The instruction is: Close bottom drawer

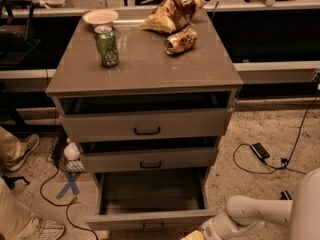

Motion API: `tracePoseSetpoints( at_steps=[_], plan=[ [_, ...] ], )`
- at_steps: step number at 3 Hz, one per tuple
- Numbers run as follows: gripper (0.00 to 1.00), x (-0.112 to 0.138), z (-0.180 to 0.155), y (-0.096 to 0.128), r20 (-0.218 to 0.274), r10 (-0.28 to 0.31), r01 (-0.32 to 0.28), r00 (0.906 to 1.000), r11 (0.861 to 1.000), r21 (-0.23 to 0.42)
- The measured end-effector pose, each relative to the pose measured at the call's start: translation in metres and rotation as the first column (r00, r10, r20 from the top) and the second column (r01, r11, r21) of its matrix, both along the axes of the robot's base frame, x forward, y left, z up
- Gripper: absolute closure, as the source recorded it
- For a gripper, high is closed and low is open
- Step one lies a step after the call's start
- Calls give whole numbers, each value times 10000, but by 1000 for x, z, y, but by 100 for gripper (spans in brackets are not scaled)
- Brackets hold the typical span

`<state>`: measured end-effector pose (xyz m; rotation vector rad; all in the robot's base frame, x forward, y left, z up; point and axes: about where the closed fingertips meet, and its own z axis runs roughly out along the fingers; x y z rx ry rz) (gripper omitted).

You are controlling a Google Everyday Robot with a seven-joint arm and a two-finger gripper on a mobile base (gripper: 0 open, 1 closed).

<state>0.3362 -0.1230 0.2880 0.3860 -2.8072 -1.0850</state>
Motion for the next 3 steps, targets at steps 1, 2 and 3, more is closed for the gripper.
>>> tracePoseSetpoints(
  at_steps=[1, 2, 3],
  plan=[
    [2, 26, -52, -1, 58, -232, 231, 9997, 9995, 198],
    [25, 59, -88, 12, 256, -167, 160, 9995, 9995, 271],
    [48, 94, -125, 26, 373, -63, 62, 9993, 10000, 20]
  ],
)
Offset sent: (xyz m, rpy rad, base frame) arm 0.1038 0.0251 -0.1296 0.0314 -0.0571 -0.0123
